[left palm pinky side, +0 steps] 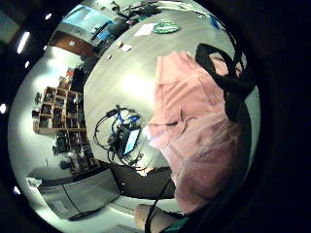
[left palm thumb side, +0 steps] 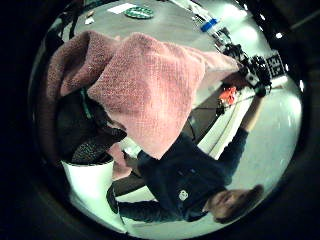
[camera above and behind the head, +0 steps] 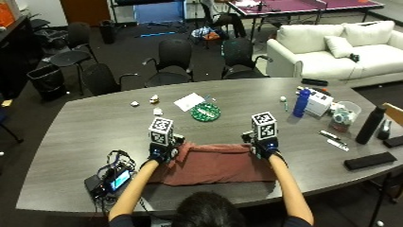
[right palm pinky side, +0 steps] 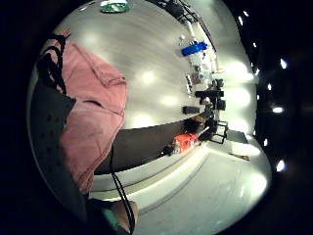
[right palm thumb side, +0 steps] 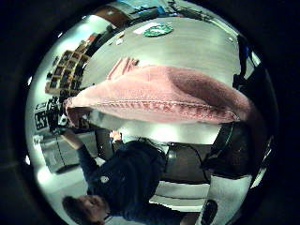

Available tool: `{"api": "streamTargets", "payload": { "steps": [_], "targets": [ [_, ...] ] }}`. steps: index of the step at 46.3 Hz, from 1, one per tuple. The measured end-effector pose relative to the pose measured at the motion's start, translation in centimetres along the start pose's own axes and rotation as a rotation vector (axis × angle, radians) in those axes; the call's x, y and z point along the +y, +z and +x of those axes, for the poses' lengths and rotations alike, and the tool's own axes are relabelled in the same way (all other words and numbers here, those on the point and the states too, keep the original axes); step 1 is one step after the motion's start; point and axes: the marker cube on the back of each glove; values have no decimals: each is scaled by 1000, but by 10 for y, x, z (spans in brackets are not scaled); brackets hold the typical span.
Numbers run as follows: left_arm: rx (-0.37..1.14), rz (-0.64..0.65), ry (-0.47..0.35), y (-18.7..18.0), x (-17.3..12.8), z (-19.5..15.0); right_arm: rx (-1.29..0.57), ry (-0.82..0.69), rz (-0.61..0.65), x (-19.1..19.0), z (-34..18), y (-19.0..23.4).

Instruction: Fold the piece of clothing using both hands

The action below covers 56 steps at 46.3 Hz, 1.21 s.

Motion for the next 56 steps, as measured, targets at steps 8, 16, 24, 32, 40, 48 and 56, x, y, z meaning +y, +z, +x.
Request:
{"api": "streamTargets", "payload": {
  "steps": [8, 16, 24, 32, 40, 48, 56],
  "targets": [
    [66, -314, -204, 52, -70, -12, -41, 84, -222, -76, -19, 34],
    [21, -374, -348, 125, -116, -34, -61, 197, -386, -126, -23, 98],
    [13, -221, -418, 126, -119, -54, -29, 242, -171, -125, -14, 93],
    [219, -69, -354, 82, -87, -46, -41, 301, -82, -85, 9, 61],
    [263, -128, -295, 82, -26, -25, -129, 455, -294, -53, 29, 96],
    [114, -166, -294, 129, -18, -22, -146, 519, -396, -47, 30, 149],
    [46, -379, -366, 181, -13, -26, -199, 540, -364, -51, 21, 175]
  ]
}}
